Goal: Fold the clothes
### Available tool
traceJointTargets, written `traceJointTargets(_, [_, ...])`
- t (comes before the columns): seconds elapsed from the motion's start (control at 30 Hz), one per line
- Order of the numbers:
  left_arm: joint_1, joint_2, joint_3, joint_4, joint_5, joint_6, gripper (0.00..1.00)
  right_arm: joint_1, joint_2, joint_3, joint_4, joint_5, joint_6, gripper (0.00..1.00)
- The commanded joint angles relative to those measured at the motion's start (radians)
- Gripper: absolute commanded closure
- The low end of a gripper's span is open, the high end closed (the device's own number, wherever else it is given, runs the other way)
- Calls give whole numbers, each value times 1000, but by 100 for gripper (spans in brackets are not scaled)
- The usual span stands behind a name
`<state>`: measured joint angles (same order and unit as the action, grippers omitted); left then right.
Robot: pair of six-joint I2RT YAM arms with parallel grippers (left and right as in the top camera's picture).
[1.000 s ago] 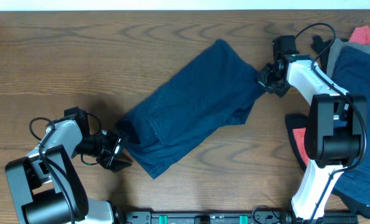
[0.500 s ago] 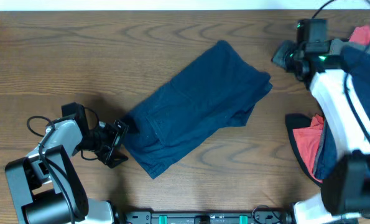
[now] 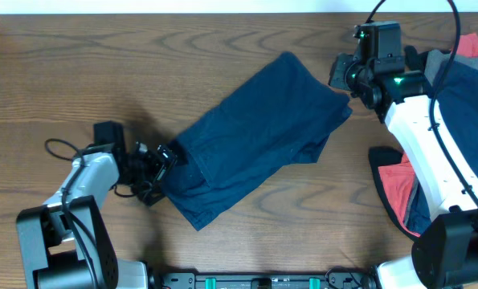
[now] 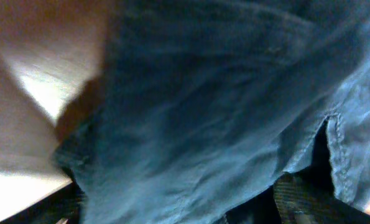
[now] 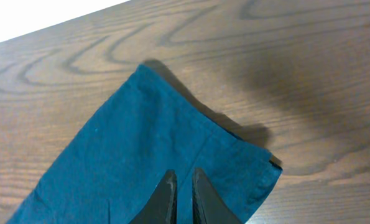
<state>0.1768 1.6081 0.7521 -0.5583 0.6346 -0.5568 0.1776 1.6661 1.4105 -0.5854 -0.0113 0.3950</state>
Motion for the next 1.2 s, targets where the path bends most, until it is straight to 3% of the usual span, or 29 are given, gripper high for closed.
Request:
traceJointTargets(0.0, [-35, 26, -11, 61, -105, 18, 52, 22, 7, -2, -2, -2, -72, 91])
traceJointTargets(0.03, [-35, 26, -11, 90, -104, 18, 85, 27, 7, -2, -1, -7, -90, 92])
traceJointTargets(0.07, [-34, 26, -10, 106, -105, 18, 94, 31, 8, -2, -1, -16, -105, 93])
traceJointTargets(0.23, [-14, 16, 62, 54, -93, 44, 94, 44, 17, -2, 3, -101, -201, 99])
traceJointTargets(0.43, [-16, -42, 246, -168, -95, 163, 94, 50, 90, -2, 6, -286, -260, 99])
traceJointTargets(0.63, [-21, -71, 455, -378, -98, 192, 94, 106, 233, -2, 12, -428, -281, 99])
traceJointTargets(1.17, [-137, -73, 756, -522, -58, 178, 94, 537, 570, -2, 175, -539, -159, 99])
